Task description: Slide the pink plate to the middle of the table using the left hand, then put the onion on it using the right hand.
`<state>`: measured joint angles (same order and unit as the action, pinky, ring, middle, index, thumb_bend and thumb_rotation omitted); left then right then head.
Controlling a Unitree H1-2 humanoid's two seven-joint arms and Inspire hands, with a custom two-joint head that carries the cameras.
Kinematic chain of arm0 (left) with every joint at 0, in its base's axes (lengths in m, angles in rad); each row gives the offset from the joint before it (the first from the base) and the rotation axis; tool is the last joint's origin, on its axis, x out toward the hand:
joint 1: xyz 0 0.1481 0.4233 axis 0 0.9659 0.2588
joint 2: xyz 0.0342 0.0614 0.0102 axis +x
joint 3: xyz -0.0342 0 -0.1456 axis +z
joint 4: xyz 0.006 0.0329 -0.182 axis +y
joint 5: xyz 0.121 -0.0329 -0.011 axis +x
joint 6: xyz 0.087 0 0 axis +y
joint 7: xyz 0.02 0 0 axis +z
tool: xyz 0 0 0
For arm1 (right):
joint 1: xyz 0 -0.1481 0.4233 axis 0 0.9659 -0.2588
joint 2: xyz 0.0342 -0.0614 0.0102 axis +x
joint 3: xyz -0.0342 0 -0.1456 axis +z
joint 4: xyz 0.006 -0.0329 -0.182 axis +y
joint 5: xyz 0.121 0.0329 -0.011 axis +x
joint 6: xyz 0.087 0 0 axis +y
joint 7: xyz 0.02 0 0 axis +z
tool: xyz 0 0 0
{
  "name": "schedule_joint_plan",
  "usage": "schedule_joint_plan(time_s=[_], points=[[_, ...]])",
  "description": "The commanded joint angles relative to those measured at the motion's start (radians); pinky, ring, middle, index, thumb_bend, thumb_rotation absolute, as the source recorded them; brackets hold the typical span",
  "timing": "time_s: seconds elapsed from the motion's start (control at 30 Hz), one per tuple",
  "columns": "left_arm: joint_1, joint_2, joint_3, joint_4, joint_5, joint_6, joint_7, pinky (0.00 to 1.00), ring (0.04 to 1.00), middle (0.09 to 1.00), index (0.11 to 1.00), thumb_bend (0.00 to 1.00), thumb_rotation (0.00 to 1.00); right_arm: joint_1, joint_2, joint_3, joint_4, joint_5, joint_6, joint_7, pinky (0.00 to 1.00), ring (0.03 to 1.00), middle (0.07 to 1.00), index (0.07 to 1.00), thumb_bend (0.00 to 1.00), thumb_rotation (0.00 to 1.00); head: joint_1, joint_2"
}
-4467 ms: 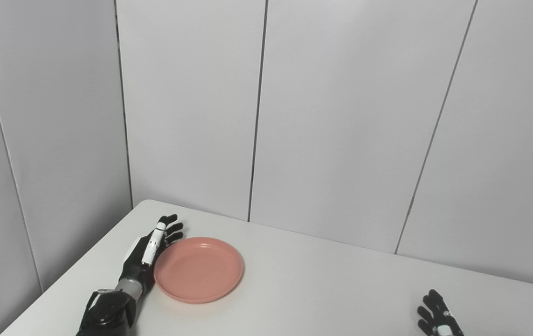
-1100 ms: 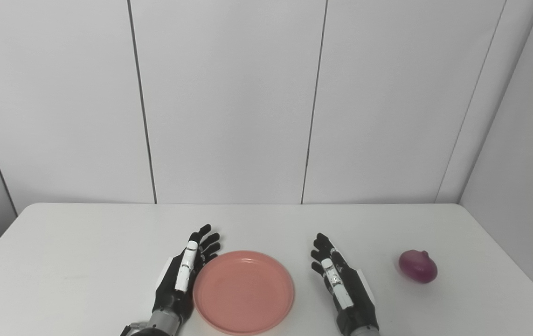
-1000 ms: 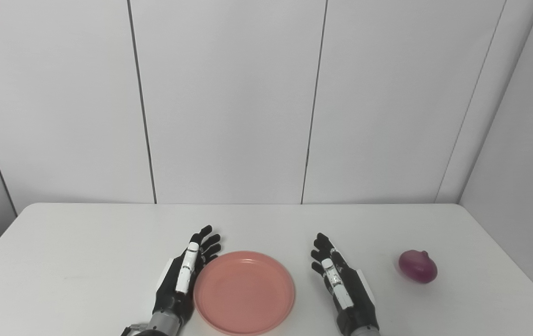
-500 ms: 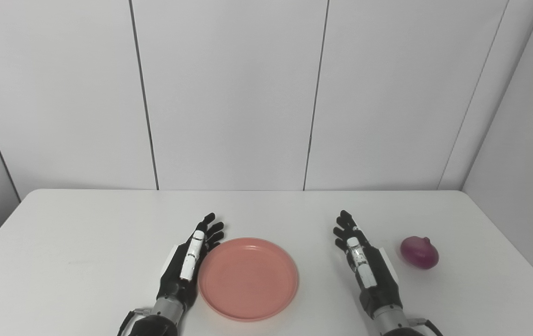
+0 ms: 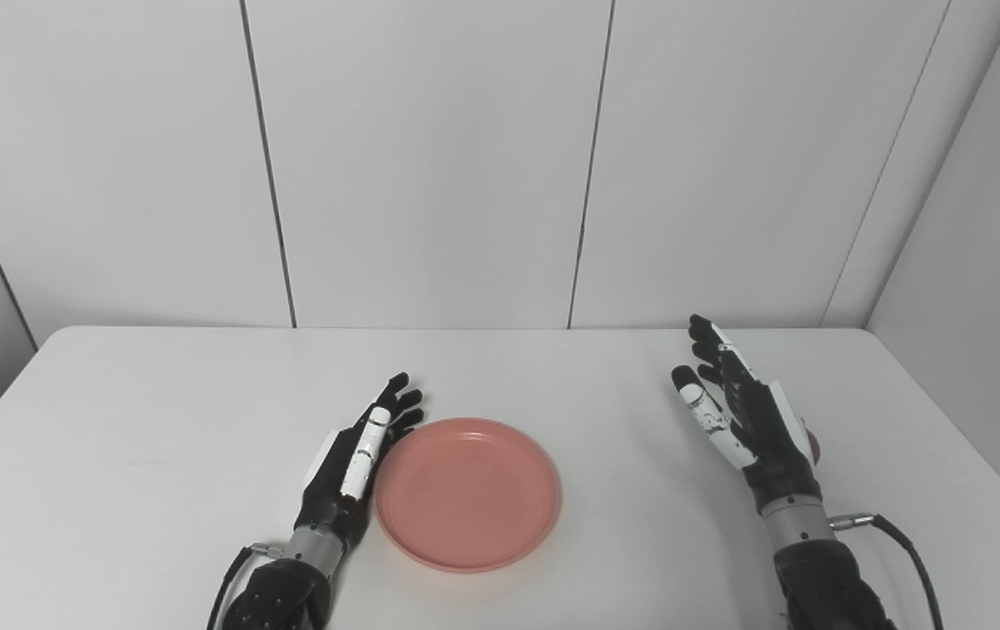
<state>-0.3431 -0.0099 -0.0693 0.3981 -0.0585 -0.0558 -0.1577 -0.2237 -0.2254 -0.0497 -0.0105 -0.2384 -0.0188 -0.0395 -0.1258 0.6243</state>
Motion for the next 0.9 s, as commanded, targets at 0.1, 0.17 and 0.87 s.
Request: schedule_joint_plan(time_s=[0.1,0.17,0.87], points=[[-0.007,0.026,0.023,0.014,-0.001,0.018,0.009,0.94,0.908,0.91,0.914,0.59,1.0,-0.075,-0.034,-0.013,0.003,-0.048,-0.035,-0.036,0.84,0.879,0.899,0.922,0.71,0.56,-0.011,0.009],[-0.008,0.025,0.032,0.017,-0.012,0.016,0.006,0.94,0.911,0.91,0.913,0.58,1.0,-0.085,-0.043,-0.016,0.011,-0.065,-0.019,-0.042,0.84,0.879,0.894,0.918,0.73,0.53,-0.015,0.014],[-0.018,0.053,0.054,0.033,-0.005,-0.008,-0.01,0.91,0.896,0.899,0.916,0.55,1.0,-0.136,-0.152,-0.021,-0.038,-0.308,0.298,-0.011,0.77,0.868,0.907,0.898,0.85,0.44,-0.067,0.029]])
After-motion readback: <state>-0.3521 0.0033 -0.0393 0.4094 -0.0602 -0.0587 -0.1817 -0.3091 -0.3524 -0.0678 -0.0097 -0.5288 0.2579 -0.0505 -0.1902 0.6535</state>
